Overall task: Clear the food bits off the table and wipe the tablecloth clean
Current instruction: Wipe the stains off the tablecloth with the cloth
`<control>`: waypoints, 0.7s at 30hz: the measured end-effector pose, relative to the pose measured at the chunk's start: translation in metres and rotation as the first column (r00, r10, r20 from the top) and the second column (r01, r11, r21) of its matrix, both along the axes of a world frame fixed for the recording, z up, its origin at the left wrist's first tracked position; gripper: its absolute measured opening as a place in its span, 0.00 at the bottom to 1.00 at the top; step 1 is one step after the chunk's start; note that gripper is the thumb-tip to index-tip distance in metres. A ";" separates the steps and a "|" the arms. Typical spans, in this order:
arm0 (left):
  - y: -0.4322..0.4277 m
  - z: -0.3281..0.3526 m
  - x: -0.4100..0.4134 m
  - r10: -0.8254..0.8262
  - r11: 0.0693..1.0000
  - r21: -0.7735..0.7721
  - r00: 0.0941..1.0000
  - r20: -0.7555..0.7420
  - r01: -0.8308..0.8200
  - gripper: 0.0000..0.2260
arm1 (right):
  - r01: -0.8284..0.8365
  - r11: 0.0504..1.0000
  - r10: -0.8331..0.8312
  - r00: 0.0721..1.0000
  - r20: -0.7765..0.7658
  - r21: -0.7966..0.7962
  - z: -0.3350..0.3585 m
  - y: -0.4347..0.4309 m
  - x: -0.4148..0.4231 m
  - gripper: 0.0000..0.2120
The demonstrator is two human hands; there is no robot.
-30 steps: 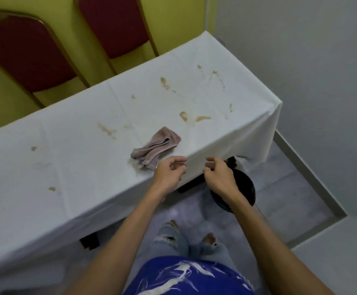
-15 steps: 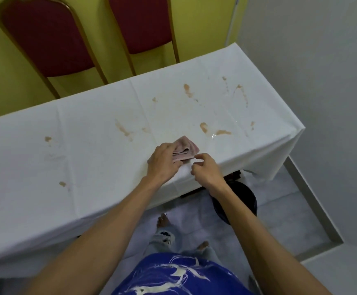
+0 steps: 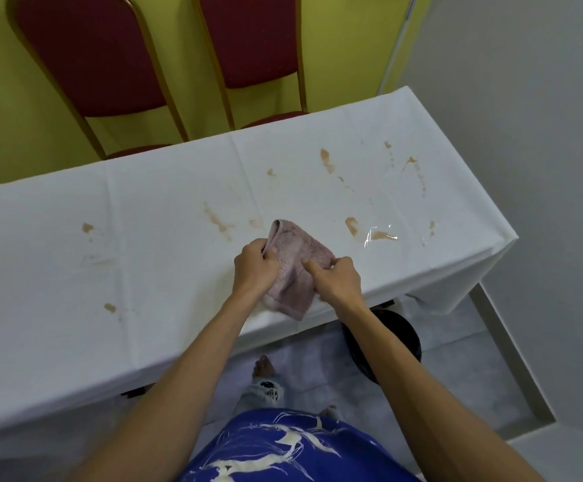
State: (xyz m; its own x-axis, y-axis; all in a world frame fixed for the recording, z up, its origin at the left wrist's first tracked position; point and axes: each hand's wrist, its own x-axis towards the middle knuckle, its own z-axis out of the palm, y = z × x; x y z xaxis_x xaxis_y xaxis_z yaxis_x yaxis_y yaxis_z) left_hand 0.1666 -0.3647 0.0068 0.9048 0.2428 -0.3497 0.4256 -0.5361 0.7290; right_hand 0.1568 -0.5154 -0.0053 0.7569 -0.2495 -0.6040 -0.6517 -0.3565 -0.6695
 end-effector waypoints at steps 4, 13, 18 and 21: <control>0.015 -0.002 -0.011 0.105 0.993 -0.046 0.994 -0.038 -0.107 0.11 | -0.096 0.995 0.096 0.995 -0.023 -0.040 -0.007 0.013 0.011 0.26; 0.089 -0.015 -0.064 0.375 0.926 0.049 0.927 -0.004 -0.375 0.08 | -0.501 0.854 0.518 0.844 0.138 -0.141 0.021 0.079 0.040 0.22; 0.126 -0.048 -0.082 0.307 0.900 0.257 0.931 0.197 -0.351 0.19 | -0.676 0.459 0.854 0.514 0.078 -0.576 -0.010 0.127 -0.003 0.32; 0.132 -0.056 -0.079 0.305 0.858 0.325 0.903 0.301 -0.398 0.22 | -0.673 0.386 0.889 0.455 0.058 -0.631 -0.034 0.150 -0.026 0.39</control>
